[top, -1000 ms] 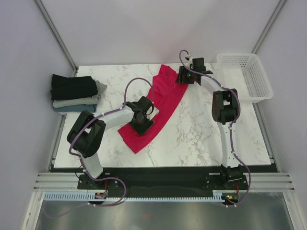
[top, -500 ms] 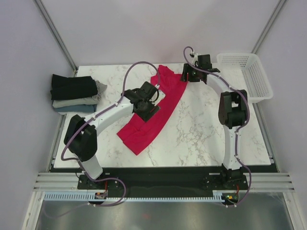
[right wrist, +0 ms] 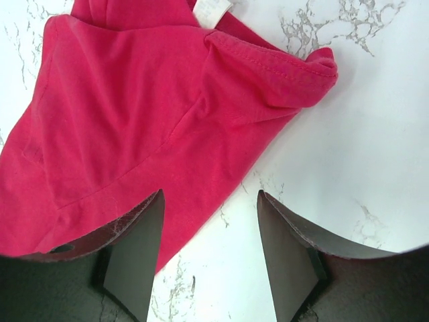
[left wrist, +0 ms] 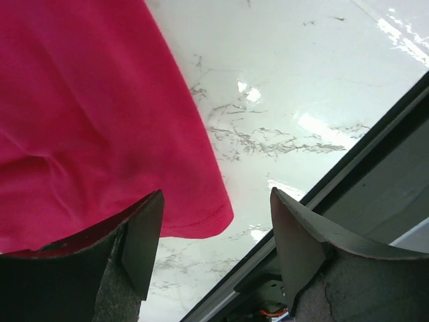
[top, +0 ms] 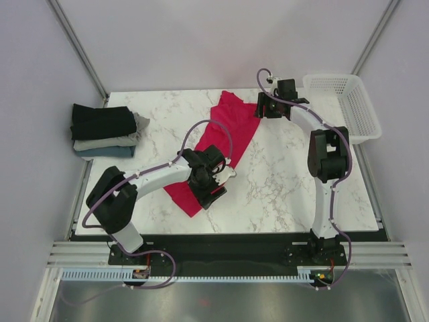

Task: Fold and stack the t-shirts
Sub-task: Fold the tshirt

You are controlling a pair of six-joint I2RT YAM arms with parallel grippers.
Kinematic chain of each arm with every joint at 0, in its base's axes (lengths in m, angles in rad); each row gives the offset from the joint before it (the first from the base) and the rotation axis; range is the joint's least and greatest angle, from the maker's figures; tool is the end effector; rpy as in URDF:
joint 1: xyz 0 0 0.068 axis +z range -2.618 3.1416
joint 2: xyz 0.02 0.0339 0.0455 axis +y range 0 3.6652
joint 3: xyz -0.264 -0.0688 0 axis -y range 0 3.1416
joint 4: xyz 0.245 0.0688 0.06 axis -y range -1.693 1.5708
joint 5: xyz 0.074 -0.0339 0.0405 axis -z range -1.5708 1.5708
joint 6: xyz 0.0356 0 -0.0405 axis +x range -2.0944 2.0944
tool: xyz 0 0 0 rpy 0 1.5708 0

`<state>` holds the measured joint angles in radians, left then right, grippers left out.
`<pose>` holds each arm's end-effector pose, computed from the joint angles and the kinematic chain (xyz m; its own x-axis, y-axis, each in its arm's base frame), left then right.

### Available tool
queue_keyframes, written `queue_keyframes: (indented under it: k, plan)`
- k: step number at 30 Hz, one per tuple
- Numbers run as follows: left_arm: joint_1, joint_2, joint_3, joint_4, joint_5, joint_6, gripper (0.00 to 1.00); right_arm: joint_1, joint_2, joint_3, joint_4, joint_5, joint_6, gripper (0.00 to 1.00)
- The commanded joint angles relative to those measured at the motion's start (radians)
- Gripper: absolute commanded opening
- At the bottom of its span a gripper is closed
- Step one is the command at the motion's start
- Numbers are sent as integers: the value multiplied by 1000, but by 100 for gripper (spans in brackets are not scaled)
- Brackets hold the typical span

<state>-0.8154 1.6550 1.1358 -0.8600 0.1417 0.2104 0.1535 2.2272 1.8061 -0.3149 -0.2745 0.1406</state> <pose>0.2058 -0.2258 0.1998 -0.5038 0.8366 -0.2152 0.8634 0.4953 -0.0958 0.5020 0.0874 0.2046 -0.7053 0.0274 -0.7083 -0.2493 0.9258 0.2840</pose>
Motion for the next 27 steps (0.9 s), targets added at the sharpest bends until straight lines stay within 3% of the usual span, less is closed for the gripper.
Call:
queue_keyframes:
  k: [1, 7, 13, 14, 21, 27]
  plan:
    - [-2, 3, -1, 16, 105, -5, 73, 3, 38, 33, 25, 20, -18, 66]
    - [-5, 136, 25, 18, 185, -6, 73, 14, 126, 87, 28, 31, -22, 67]
    - [-21, 284, 131, 18, 205, -16, 78, 18, 225, 180, 39, 26, -16, 67]
    - [-28, 301, 151, 9, 216, -20, 84, 20, 236, 193, 40, 26, -12, 67]
    - [-149, 440, 352, -46, 231, -34, 84, 47, 316, 309, 76, 8, 20, 66]
    - [-270, 483, 421, -69, 239, -40, 84, 60, 377, 404, 120, 17, 57, 67]
